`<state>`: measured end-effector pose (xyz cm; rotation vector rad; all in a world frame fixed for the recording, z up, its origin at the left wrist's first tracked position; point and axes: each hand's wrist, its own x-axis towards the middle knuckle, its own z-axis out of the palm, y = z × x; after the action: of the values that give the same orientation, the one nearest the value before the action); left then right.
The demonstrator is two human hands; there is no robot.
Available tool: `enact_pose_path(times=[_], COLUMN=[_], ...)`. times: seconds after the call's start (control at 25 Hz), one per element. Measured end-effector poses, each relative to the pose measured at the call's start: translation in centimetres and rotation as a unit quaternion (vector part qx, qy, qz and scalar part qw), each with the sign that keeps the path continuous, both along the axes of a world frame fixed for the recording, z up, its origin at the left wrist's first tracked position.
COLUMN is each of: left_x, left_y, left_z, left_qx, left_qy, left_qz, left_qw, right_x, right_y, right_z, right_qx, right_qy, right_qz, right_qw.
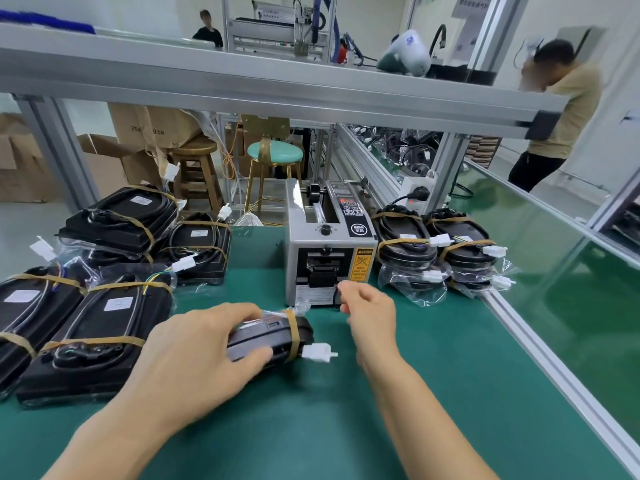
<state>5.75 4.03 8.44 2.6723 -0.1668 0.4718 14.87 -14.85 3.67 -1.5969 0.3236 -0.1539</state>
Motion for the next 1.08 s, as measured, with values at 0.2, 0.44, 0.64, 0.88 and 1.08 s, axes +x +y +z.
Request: enact_pose_path(times=[0.2, 0.44, 0.64, 0.88, 1.08], left_x=[0.2, 0.0, 0.1, 0.3, 0.0], left_y=[0.4, -0.1, -0.2, -1.0, -1.3], left_z=[0.0, -0.2, -0.7, -1.1, -0.9], left_qx=[0.037, 0.028, 0.026, 0.021, -0.001], left_qy=[0.056, 0.053, 0.036, 0.016, 0.0], left_qz=[0.0, 0.021, 0.046, 0.079, 0.087], left_qw=[0.998, 0.998, 0.998, 0.997, 0.996], right_x=[2.5, 4.3, 3.1, -4.2, -5.2], right_y=[1.1, 2.5, 2.9, 2.1, 3.0], right_z=[1.3, 1.5, 3.1, 3.8, 2.1], right_qx=[0.018, 0.051, 0.136, 0.069, 0.068], right_qy=[0.016, 0.069, 0.093, 0.005, -0.004], right_qz=[-0.039, -0.085, -0.103, 0.186, 0.173], right_qw=[0.999, 0.993, 0.981, 0.98, 0.983])
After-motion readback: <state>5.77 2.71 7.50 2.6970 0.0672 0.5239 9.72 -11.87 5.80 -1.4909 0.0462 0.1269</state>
